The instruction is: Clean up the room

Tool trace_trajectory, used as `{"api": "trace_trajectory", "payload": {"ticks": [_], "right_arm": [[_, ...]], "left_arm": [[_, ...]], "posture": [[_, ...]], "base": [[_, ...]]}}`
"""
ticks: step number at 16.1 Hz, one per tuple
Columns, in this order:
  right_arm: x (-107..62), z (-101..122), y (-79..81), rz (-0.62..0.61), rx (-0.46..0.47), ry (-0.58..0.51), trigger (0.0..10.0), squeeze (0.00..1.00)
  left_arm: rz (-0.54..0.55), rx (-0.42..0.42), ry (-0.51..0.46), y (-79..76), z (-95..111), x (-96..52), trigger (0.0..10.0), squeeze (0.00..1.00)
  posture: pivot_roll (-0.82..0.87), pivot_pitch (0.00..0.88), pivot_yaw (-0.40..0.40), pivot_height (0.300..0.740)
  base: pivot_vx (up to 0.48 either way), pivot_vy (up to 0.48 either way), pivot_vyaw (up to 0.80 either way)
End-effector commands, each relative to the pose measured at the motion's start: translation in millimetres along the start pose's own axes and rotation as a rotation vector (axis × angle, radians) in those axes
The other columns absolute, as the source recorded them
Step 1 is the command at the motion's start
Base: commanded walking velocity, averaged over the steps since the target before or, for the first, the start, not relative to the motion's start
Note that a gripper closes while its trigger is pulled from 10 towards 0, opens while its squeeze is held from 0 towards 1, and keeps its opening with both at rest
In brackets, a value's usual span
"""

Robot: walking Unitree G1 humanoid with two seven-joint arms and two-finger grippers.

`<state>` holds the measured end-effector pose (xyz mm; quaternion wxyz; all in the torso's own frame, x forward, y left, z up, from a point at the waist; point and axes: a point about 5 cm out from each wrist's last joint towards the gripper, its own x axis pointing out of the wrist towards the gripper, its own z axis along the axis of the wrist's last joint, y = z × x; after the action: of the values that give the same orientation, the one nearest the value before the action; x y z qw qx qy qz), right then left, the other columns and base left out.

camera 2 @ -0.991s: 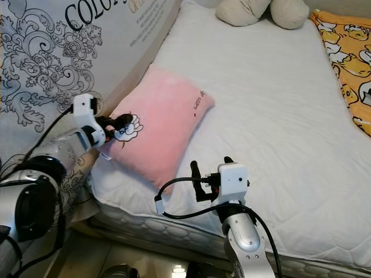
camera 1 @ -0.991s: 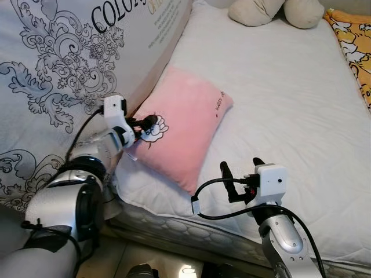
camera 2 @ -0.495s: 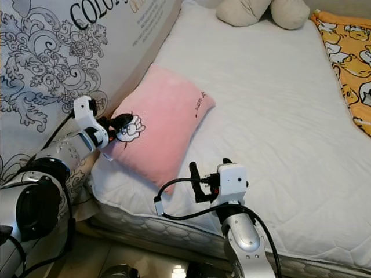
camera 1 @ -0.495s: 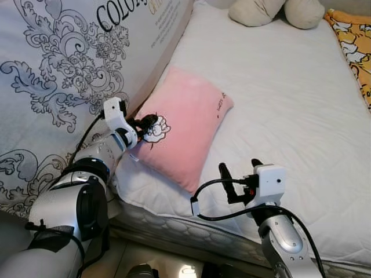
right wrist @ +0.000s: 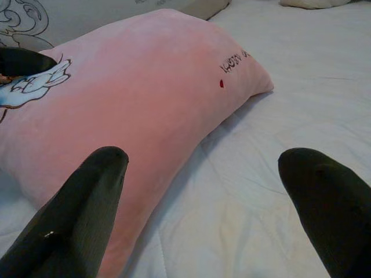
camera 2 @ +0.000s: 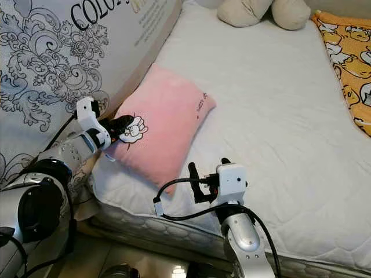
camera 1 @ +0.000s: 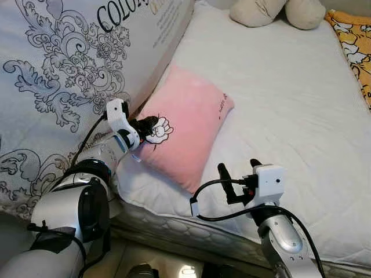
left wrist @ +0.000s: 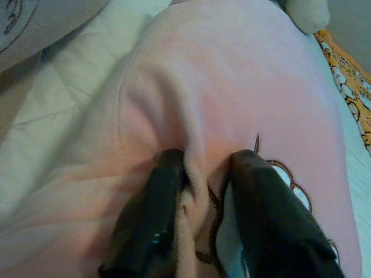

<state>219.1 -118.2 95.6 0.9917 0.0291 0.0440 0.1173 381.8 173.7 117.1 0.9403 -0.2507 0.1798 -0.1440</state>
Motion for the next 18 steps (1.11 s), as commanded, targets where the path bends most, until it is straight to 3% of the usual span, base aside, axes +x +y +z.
{"api": "trace_trajectory", "payload": {"ticks": [1,10,12,15,18], "right_arm": [[-2.4,2,2.5,0.002,0.016,0.0,10.0,0.0],[-3.1,0,3.0,0.001,0.02,0.011,10.0,0.0],[-3.2,-1,2.9,0.0,0.022,0.013,10.0,0.0],[-3.3,-1,3.5,0.002,0.022,0.015,10.0,0.0],[-5.8,-2,1.7,0.012,0.025,0.013,10.0,0.0]], "left_arm": [[-0.011,0.007,0.046,0.1,-12,0.0,0.0,0.0],[-0.02,-0.106,-0.004,-0.6,-8,0.0,0.0,0.0],[-0.026,-0.164,-0.039,-1.1,-2,-0.1,0.0,0.0],[-0.057,-0.116,-0.072,-4.6,10,0.1,0.0,0.0],[-0.07,-0.157,-0.115,-4.6,21,-1.5,0.0,0.0]], "posture": [[-0.06,0.103,0.03,0.74],[-0.06,0.115,0.033,0.74],[-0.06,0.115,0.033,0.74],[-0.05,0.117,0.037,0.74],[-0.05,0.118,0.037,0.74]], "base": [[0.0,0.0,0.0],[0.0,0.0,0.0],[0.0,0.0,0.0],[0.0,0.0,0.0],[0.0,0.0,0.0]]}}
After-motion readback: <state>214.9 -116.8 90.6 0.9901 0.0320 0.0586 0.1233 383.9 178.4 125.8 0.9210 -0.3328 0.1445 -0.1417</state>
